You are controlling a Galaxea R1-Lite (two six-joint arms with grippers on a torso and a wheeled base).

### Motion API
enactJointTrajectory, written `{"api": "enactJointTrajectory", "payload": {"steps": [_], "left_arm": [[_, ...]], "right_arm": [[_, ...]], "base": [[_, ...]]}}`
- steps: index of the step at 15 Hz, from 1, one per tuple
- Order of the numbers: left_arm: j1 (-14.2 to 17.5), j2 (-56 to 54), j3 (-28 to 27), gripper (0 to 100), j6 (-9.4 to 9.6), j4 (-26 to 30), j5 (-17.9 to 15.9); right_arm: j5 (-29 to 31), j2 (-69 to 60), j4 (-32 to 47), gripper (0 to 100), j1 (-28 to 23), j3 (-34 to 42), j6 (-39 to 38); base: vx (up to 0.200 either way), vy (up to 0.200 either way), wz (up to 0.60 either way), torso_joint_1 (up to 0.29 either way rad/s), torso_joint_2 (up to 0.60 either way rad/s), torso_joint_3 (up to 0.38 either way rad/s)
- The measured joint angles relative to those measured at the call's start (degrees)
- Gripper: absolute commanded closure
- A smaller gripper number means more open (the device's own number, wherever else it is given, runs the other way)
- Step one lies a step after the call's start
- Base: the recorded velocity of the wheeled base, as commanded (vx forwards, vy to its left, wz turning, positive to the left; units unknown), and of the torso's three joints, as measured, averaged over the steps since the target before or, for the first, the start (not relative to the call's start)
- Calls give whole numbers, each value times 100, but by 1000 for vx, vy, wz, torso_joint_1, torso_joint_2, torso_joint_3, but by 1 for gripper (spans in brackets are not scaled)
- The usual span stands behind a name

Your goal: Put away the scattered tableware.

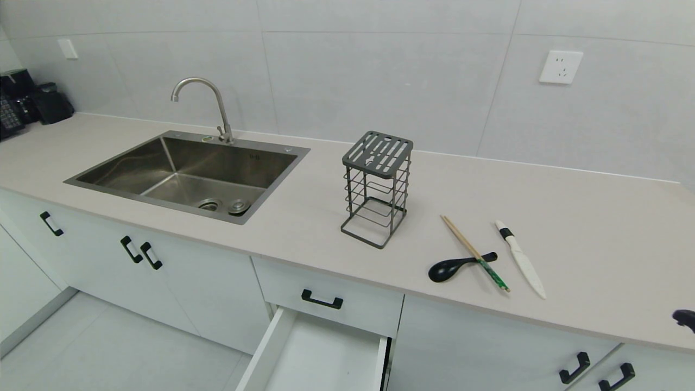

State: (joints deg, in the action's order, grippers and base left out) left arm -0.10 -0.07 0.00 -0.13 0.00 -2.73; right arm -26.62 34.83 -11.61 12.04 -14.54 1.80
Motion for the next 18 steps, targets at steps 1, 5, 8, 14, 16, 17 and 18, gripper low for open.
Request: {"api": "enactJointTrajectory", "payload": {"steps": [1, 5, 8, 14, 16, 17, 18], "left_arm": [[0, 0, 0, 0, 4, 0, 2], [0, 0, 0, 0, 0, 0, 11], [0, 0, 0, 0, -11, 0, 11], [0, 0, 0, 0, -11, 0, 16], [0, 0, 0, 0, -16, 0, 17], [0, 0, 0, 0, -27, 0, 24], [0, 0, 0, 0, -57, 0, 30]], "right_arm": [[7, 211, -11, 0, 24, -89, 38], [35, 1120, -49, 0, 63, -518, 88], [38, 1647, -117, 0, 71, -844, 112], [369, 2801, -341, 0, 215, -1174, 618], [679, 3243, -345, 0, 380, -1252, 627], [756, 3440, -350, 0, 411, -1326, 624], [837, 3617, -352, 0, 424, -1398, 618]], "base": [[0, 0, 0, 0, 0, 0], [0, 0, 0, 0, 0, 0], [0, 0, 0, 0, 0, 0], [0, 0, 0, 0, 0, 0], [0, 0, 0, 0, 0, 0], [0, 0, 0, 0, 0, 0], [0, 0, 0, 0, 0, 0]]}}
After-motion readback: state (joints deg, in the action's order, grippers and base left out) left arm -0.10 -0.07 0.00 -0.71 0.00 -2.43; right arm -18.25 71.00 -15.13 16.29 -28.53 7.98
